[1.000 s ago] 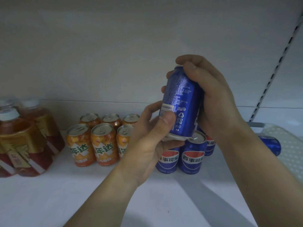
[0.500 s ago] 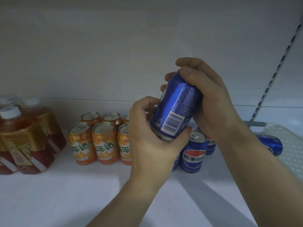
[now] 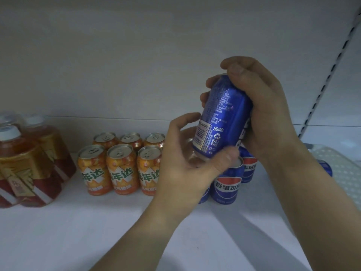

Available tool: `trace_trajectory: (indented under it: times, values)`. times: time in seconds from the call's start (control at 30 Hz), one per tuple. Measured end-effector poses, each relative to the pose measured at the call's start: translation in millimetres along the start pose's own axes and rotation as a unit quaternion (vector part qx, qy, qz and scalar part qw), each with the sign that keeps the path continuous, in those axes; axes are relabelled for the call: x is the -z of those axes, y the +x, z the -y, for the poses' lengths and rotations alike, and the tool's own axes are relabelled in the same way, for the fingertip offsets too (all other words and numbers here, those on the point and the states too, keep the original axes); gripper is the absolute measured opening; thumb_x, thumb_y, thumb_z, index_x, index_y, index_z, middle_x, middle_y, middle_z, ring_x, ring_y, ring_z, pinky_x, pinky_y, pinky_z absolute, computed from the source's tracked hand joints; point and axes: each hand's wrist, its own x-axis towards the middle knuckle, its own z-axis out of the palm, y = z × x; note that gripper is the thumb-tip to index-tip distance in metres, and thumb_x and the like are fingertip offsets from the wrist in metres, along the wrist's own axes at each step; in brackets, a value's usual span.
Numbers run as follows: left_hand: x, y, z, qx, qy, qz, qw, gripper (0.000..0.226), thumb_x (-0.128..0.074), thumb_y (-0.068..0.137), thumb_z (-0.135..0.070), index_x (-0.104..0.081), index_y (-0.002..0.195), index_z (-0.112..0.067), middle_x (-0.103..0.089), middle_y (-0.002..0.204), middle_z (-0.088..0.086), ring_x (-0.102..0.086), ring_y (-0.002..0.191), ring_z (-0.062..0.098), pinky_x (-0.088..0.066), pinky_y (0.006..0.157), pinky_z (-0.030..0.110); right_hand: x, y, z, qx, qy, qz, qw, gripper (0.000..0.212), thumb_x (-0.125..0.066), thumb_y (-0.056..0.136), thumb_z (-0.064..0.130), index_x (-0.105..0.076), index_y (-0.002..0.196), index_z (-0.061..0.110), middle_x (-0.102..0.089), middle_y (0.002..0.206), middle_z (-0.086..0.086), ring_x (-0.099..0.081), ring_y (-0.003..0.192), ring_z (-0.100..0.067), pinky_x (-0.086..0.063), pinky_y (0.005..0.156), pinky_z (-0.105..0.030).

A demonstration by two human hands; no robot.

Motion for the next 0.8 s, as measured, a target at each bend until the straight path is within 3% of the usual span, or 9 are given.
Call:
trace_trajectory:
  times: [0.13,0.2,0.33,0.43,0.53,0.67,0.8]
  values:
    - [-1.6,-5.0,8.5,-0.071,0.132,-0.07,0.986,0.074,-0.094,0.064,-0.021,-0.051,0.124,-0.029,-0.066,0.112,-0.018,-0.07,0.102,0.009,-0.06,0.078,0.023,-3.0,-0.8,-10.0,-0.012,-0.018,0.012,1.0,0.023,-0.067,0.09,0.023,-0.064,0.11,0.013,-0.076,0.095,-0.01,-0.075,0.088,-0.033,-0.06,0.075,-0.041]
    - [1.4,-2.5,6.0,-0.053,0.096,-0.061,0.992,0.066,-0.088,0.068,-0.021,-0.054,0.125,-0.024,-0.07,0.111,-0.014,-0.071,0.101,0.008,-0.058,0.075,0.018,-3.2,0.4,-10.7,-0.019,-0.018,0.022,0.999,0.029,-0.066,0.09,0.023,-0.062,0.115,0.011,-0.076,0.099,-0.011,-0.074,0.091,-0.034,-0.061,0.079,-0.043]
    - [6.3,2.7,1.3,0.023,-0.045,0.024,0.998,0.05,-0.076,0.081,-0.013,-0.057,0.127,-0.01,-0.074,0.116,0.004,-0.073,0.103,0.018,-0.059,0.078,0.024,-1.4,0.8,-6.7,-0.04,0.001,0.034,0.999,0.029,-0.066,0.088,0.024,-0.063,0.113,0.01,-0.075,0.098,-0.014,-0.075,0.084,-0.033,-0.06,0.072,-0.041]
    - [10.0,5.0,5.7,0.018,-0.023,0.027,0.999,0.058,-0.078,0.082,-0.016,-0.054,0.134,-0.013,-0.071,0.125,0.003,-0.07,0.112,0.019,-0.059,0.084,0.029,-3.2,0.8,-6.1,-0.019,-0.014,0.023,0.999,0.024,-0.067,0.09,0.022,-0.063,0.111,0.01,-0.074,0.096,-0.013,-0.076,0.082,-0.031,-0.06,0.071,-0.038]
    - [8.9,5.3,4.8,-0.011,0.04,-0.037,0.998,0.081,-0.088,0.064,-0.026,-0.051,0.135,-0.02,-0.069,0.124,-0.006,-0.07,0.109,0.01,-0.06,0.08,0.027,-4.0,0.8,-8.6,-0.001,-0.033,0.005,0.999,0.025,-0.069,0.09,0.023,-0.064,0.111,0.011,-0.075,0.098,-0.011,-0.076,0.085,-0.032,-0.06,0.072,-0.039]
    - [11.1,4.9,3.0,-0.025,0.046,-0.063,0.997,0.054,-0.086,0.069,-0.025,-0.061,0.117,-0.022,-0.075,0.111,-0.009,-0.073,0.101,0.01,-0.061,0.075,0.027,0.4,3.1,-14.9,-0.005,-0.06,-0.01,0.998,0.031,-0.07,0.088,0.029,-0.065,0.114,0.013,-0.072,0.112,-0.02,-0.073,0.1,-0.042,-0.062,0.086,-0.053]
    - [17.0,9.2,-0.7,-0.002,0.014,-0.034,0.999,0.049,-0.08,0.078,-0.023,-0.06,0.122,-0.015,-0.074,0.116,0.001,-0.072,0.106,0.018,-0.061,0.077,0.029,6.0,4.9,-13.3,-0.006,-0.036,-0.003,0.999,0.03,-0.067,0.089,0.024,-0.065,0.116,0.013,-0.067,0.122,-0.028,-0.065,0.11,-0.052,-0.057,0.095,-0.061]
